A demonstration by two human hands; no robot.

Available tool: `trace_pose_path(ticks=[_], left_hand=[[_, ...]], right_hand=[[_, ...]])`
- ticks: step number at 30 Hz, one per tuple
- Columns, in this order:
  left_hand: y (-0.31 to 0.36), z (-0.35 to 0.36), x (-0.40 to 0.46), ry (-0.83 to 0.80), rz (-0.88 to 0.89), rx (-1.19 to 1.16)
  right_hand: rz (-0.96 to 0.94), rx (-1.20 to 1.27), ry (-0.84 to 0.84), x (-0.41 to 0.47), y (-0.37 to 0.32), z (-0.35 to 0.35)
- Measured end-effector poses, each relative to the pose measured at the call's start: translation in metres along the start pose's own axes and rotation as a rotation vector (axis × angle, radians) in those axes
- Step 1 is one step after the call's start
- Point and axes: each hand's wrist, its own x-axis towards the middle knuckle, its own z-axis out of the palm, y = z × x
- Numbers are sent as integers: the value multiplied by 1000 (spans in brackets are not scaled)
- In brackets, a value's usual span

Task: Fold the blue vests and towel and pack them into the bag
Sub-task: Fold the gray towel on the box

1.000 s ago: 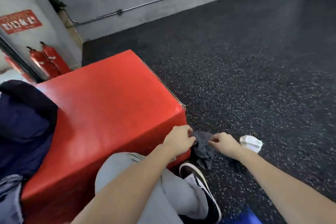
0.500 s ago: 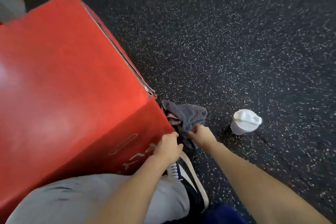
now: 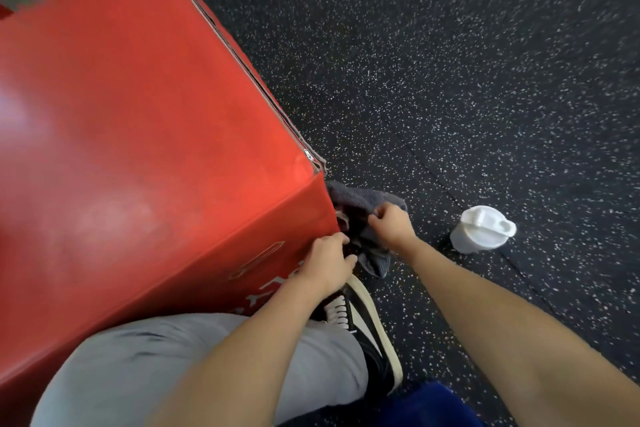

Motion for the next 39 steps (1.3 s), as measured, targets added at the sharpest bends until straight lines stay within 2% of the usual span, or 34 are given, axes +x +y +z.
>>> trace_pose_path(ticks=[6,13,18,22,29,31,36,38,39], left_hand=[[21,-51,-40,118,64,-26],[57,-116,-114,243,210,-122],[82,-152,-176,358,306,-169],[78,-177,-215,498,368,-159],[67,-273,-299,801,436,-343],[65,-314,-334,876,450,-468],[63,-419,-430,1016,643,-739],[66,-451,-464,1028,686,-711],[66,-464,-479,1030,686,-660]], right_hand=[[-181,95,97,-48,-62,-77],[-479,144,206,-142,-167,-156],[-604,368,190,-216,-240,-195],[-700,495,187,-274,-297,-218],[-934,541,189,-365,-393,-225],[-1009,560,136,-397,-417,-219],[-1234,490,-189,-483,-458,-186],[-1367,422,-231,-504,-472,-175],[-1424,372,-182,-512,-479,-170]])
